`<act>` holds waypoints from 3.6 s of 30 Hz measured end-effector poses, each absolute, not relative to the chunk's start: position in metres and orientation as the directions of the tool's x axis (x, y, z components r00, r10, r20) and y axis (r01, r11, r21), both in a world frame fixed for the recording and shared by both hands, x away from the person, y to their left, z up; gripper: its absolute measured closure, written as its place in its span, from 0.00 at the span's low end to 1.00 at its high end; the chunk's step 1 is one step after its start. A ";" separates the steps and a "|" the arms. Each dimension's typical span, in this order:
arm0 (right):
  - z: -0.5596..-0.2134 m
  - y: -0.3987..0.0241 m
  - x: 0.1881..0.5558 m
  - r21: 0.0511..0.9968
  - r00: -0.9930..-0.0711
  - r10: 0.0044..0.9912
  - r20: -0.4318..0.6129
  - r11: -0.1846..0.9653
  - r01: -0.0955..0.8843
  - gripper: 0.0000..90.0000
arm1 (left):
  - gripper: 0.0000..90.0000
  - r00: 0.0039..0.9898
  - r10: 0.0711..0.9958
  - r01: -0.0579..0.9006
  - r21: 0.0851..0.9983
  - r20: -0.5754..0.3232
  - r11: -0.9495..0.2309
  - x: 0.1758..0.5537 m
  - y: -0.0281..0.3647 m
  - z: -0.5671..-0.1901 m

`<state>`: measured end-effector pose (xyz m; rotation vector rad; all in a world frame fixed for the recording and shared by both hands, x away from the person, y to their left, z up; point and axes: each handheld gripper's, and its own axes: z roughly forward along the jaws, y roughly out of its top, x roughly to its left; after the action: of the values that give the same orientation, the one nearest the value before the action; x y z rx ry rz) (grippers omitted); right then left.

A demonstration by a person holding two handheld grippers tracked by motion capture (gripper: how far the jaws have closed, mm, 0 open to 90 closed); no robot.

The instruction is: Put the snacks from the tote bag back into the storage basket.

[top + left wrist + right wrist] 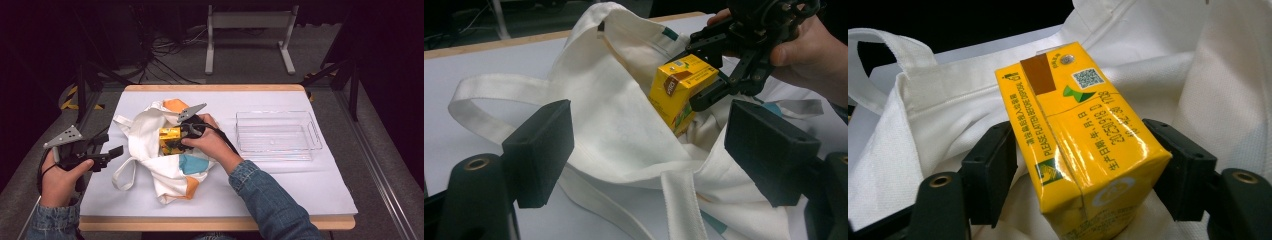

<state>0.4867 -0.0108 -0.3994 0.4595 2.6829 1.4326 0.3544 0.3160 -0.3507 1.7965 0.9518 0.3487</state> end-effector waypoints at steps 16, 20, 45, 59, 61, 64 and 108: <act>-0.395 -0.013 0.486 0.816 -0.973 0.231 0.016 0.560 0.146 0.51 | 0.23 0.643 0.742 0.443 0.882 -0.188 -0.161 0.355 0.316 -0.351; -0.393 -0.014 0.485 0.818 -0.977 0.213 -0.001 0.562 0.122 0.56 | 0.23 0.644 0.742 0.442 0.882 -0.187 -0.162 0.355 0.316 -0.351; -0.346 -0.037 0.478 0.878 -0.979 0.199 -0.046 0.475 0.055 0.57 | 0.23 0.645 0.740 0.443 0.883 -0.193 -0.156 0.358 0.315 -0.351; -0.312 -0.070 0.469 0.922 -0.981 0.187 -0.052 0.386 0.025 0.57 | 0.23 0.651 0.734 0.444 0.881 -0.193 -0.162 0.361 0.313 -0.351; -0.308 -0.074 0.468 0.925 -0.981 0.187 -0.053 0.380 0.022 0.57 | 0.23 0.653 0.732 0.444 0.881 -0.193 -0.163 0.362 0.312 -0.351; -0.304 -0.081 0.466 0.925 -0.981 0.186 -0.058 0.379 0.017 0.57 | 0.23 0.655 0.730 0.443 0.881 -0.194 -0.163 0.363 0.311 -0.351; -0.270 -0.212 0.460 0.916 -0.956 0.282 -0.080 0.399 0.041 0.57 | 0.21 0.633 0.750 0.448 0.881 -0.191 -0.153 0.355 0.315 -0.350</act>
<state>0.4600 -0.2119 -0.2700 0.2862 2.4339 1.5841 0.3548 0.3147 -0.3504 1.7921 0.9673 0.3556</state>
